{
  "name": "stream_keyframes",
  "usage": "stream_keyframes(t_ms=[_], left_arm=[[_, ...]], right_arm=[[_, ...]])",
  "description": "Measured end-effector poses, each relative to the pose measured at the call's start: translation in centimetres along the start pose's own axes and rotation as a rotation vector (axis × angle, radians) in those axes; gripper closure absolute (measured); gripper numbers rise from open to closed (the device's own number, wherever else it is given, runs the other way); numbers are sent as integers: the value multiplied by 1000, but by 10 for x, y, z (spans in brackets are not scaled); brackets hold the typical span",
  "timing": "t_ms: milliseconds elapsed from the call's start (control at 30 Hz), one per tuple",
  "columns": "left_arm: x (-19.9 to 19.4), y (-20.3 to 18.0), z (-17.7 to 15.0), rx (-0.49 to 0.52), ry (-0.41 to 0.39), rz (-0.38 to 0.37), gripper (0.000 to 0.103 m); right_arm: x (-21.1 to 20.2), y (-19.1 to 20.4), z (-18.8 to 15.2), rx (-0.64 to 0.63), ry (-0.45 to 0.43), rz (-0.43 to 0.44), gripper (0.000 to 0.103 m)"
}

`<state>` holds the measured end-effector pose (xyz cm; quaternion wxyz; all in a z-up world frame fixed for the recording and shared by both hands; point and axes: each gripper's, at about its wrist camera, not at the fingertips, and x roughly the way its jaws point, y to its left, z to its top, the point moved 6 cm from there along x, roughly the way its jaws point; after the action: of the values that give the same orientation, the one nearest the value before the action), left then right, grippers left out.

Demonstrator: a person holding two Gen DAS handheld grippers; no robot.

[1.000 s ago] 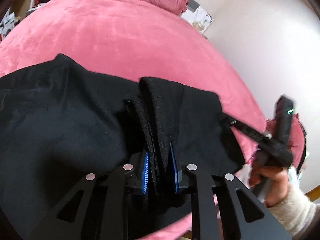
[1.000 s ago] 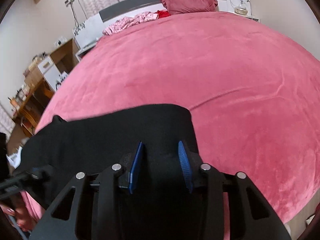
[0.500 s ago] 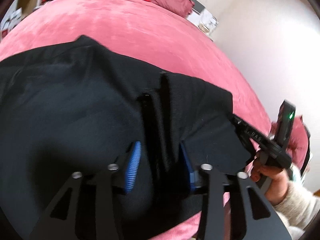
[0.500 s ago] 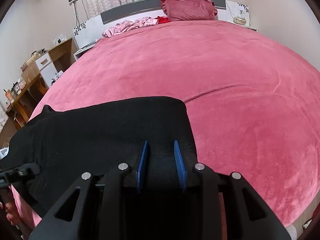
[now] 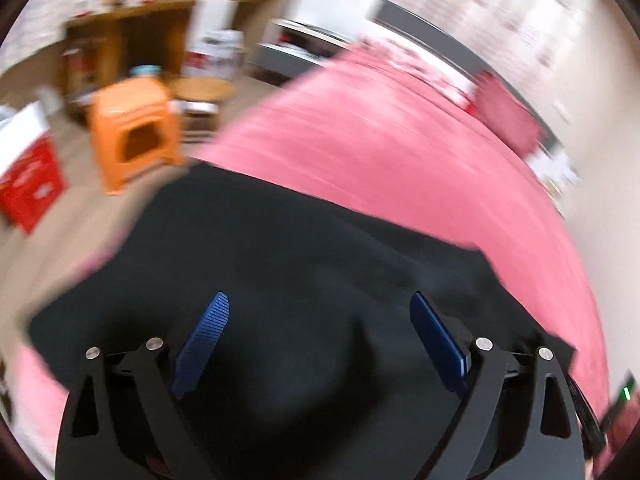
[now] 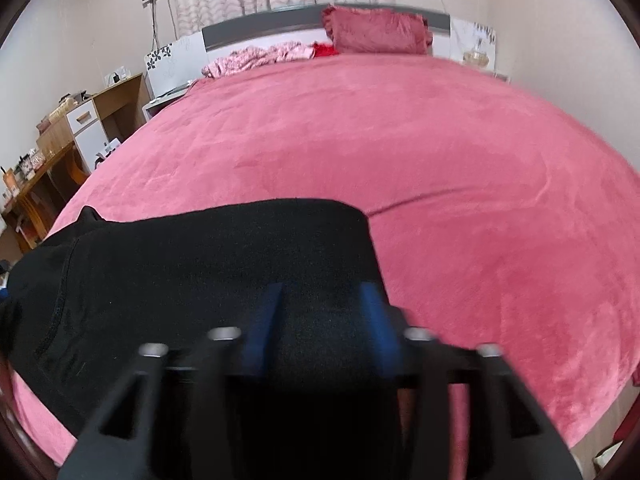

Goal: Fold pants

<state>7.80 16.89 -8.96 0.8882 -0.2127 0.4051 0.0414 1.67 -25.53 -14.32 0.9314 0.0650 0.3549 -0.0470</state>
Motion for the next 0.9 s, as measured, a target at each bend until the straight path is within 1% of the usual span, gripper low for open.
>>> stream_keyframes(t_ms=[33,100,133,167,200,233,267,333,367,433,500,667,700,800,833,900], left_arm=[[-3,15,6,-30,-22,51,12],[-8,49,15,-72,-49,136,10],[-9,61,18,-85,-43,178,9],[-12,73,21,-91,-29,202,9],[-9,82,23,-95,-5,224,9],[-4,91,16,-100,34,241,9],[0,98,17,-105,64,247,9],[13,103,5,-109,143,246,9],[15,104,3,-111,148,236,9],[16,101,4,-102,131,220,9],[19,102,1,-69,165,214,9],[15,106,0,-51,166,176,10],[12,104,0,-43,150,167,11],[8,97,2,-6,127,158,32],[9,89,0,14,134,107,52],[11,84,-1,51,131,137,52]], right_arm=[[-3,0,1,-5,-14,-3,32],[-2,-1,2,-7,-14,4,44],[1,-2,0,-5,3,1,43],[3,-3,0,-3,9,0,43],[4,-4,0,1,12,0,43],[4,-4,0,2,14,-1,41],[5,-5,0,0,17,-5,41],[8,-6,-1,-2,31,-12,39],[9,-6,-1,1,35,-13,38],[11,-9,-1,15,41,-10,34],[12,-13,0,37,47,-3,31],[13,-16,-3,74,54,11,27],[13,-16,-3,75,54,12,27],[12,-16,-4,78,54,13,27],[12,-16,-4,81,55,14,26],[12,-17,-5,87,56,16,26]])
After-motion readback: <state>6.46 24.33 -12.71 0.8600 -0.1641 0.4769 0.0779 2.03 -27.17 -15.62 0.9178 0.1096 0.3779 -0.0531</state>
